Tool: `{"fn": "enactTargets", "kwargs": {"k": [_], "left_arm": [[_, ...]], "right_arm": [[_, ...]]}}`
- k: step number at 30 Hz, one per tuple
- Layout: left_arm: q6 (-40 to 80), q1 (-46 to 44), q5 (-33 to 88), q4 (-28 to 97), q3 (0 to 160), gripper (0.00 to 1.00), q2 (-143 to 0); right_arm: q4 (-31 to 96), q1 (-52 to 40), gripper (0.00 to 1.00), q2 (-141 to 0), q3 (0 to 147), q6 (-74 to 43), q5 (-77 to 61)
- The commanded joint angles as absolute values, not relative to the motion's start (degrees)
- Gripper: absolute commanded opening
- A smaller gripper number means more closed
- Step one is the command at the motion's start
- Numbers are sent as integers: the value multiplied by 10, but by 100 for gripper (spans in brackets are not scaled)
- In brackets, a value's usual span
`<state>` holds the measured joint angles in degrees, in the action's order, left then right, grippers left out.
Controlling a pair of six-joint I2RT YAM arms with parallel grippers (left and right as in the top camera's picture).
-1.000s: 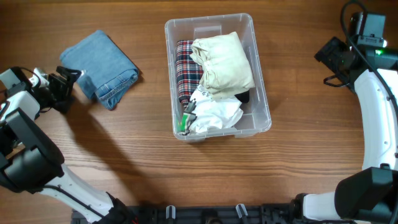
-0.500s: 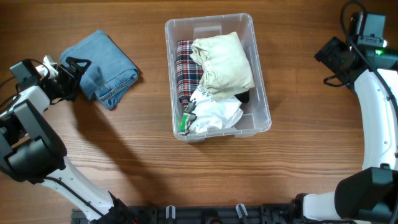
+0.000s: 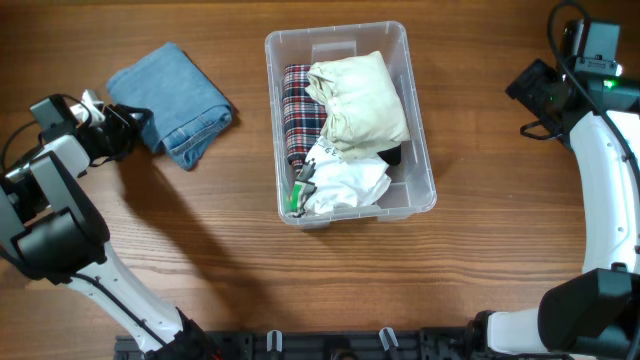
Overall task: Pack container
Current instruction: 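Grasp the folded blue denim edge with the left gripper, then lift the denim and lay it over the bin with the left gripper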
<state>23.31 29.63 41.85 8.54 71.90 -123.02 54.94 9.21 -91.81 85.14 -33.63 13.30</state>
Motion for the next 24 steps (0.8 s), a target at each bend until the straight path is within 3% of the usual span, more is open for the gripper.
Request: {"fn": "enactTargets", "kwargs": {"k": [1, 2, 4, 12, 17, 24], "left_arm": [[231, 287, 398, 101, 700, 17, -1263], [231, 288, 406, 100, 700, 9, -1262], [231, 289, 431, 96, 702, 4, -1261], [232, 307, 527, 96, 714, 4, -1182], [235, 303, 599, 99, 714, 4, -1043], [278, 281, 613, 100, 714, 4, -809]], "right_arm": [[548, 93, 100, -924, 850, -345, 130], [548, 93, 100, -924, 850, -345, 130], [548, 93, 100, -924, 850, -345, 130], [548, 93, 100, -924, 850, -345, 130], [548, 93, 100, -924, 850, -345, 130], [548, 93, 100, -924, 850, -345, 130]]}}
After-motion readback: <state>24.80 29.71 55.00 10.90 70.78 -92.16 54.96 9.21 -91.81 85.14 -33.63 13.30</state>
